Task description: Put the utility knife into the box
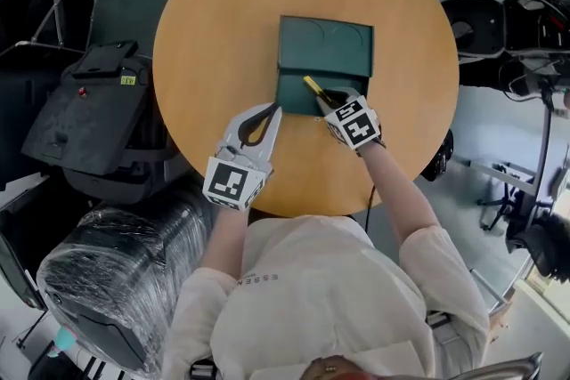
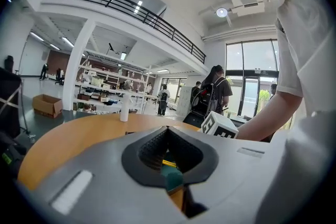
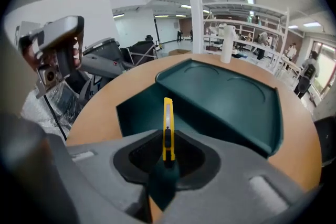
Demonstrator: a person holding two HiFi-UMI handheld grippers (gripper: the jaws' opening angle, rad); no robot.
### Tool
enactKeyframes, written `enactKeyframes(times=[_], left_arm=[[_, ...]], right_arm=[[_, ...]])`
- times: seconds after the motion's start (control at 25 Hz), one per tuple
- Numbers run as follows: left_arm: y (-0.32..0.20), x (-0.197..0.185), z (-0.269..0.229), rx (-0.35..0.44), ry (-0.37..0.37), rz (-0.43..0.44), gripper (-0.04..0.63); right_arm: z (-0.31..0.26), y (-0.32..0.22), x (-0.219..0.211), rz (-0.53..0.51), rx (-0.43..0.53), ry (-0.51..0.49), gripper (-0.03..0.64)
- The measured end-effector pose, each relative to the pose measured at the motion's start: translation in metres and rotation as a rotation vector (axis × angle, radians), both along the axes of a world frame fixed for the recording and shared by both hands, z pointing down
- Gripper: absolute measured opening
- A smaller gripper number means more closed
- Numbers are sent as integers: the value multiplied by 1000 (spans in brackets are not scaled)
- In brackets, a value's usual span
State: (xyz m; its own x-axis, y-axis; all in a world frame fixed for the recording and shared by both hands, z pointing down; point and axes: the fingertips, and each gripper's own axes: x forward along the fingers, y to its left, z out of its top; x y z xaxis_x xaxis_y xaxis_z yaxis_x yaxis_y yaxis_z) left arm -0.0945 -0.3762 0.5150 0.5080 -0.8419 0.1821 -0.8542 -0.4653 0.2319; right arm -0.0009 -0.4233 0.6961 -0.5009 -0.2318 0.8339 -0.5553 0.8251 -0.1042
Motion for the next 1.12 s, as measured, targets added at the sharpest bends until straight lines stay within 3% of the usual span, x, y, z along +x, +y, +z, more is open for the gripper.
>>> enactKeyframes(times=[0.28,0.6,0.84,0.92,1.04,1.12], left_arm=[[-5,7,17,-37,4,31,15],[1,13,19,-43,10,38,15],[11,8,4,-32,-26,10,15],[11,12,-6,-9,-25,8,15],[11,19,-25,42,-40,17,15],[16,23,-42,75,-52,14,15]], right_arm=[[38,-5,2,-22,-106,122,58],[31,-3,2,-24,-125,118,83],[-53,-9,-2,76,68,-76,80],[-93,-12,3,132,169,-183,-1],[-147,-12,17,239,291,-337,-8],[-173,-2,28,279,354,-387,-8]])
